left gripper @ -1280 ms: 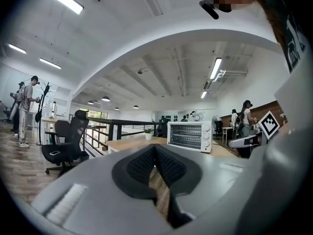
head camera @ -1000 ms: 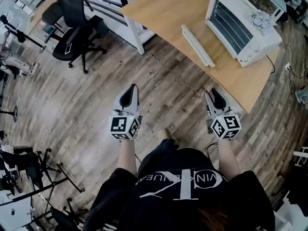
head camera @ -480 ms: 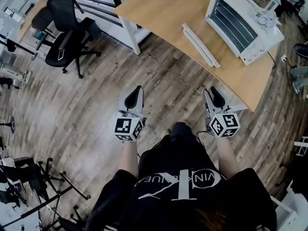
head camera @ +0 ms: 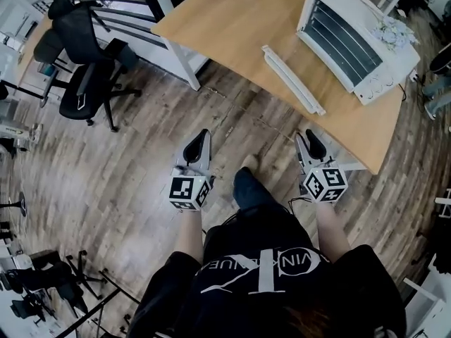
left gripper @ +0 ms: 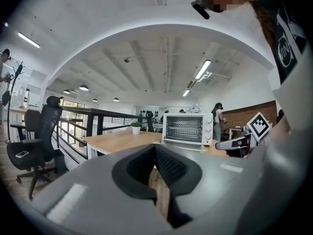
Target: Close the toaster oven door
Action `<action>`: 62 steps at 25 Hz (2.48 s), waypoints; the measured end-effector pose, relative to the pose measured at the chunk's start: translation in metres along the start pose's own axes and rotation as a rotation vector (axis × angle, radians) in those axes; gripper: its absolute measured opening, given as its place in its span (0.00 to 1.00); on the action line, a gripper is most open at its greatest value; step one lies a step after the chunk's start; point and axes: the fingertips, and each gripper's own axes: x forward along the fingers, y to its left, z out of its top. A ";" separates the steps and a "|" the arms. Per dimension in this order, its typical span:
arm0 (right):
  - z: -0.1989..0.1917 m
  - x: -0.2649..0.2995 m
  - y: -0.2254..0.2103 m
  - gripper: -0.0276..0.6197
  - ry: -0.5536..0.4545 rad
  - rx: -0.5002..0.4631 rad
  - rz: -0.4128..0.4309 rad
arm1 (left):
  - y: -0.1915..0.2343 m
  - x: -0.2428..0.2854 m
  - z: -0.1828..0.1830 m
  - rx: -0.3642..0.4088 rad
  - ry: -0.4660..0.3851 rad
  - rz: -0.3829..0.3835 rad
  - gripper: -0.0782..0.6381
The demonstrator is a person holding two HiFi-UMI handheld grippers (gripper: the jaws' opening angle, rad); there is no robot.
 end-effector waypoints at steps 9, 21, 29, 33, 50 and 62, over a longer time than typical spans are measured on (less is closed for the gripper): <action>-0.007 0.065 -0.025 0.21 0.043 0.062 -0.103 | 0.046 0.092 0.008 0.016 0.028 -0.097 0.12; -0.029 0.087 -0.059 0.21 0.088 0.153 -0.268 | 0.039 0.183 0.015 0.088 0.082 -0.278 0.12; -0.044 0.081 -0.087 0.21 0.067 0.229 -0.424 | 0.026 0.237 0.017 0.118 0.067 -0.387 0.12; -0.048 0.067 -0.093 0.21 0.058 0.263 -0.509 | 0.008 0.252 0.010 0.111 0.093 -0.460 0.12; -0.046 0.056 -0.120 0.21 -0.063 0.338 -0.854 | -0.030 0.310 -0.013 0.090 0.186 -0.827 0.12; -0.051 0.060 -0.131 0.21 -0.059 0.318 -0.941 | -0.036 0.323 -0.020 0.138 0.214 -0.947 0.12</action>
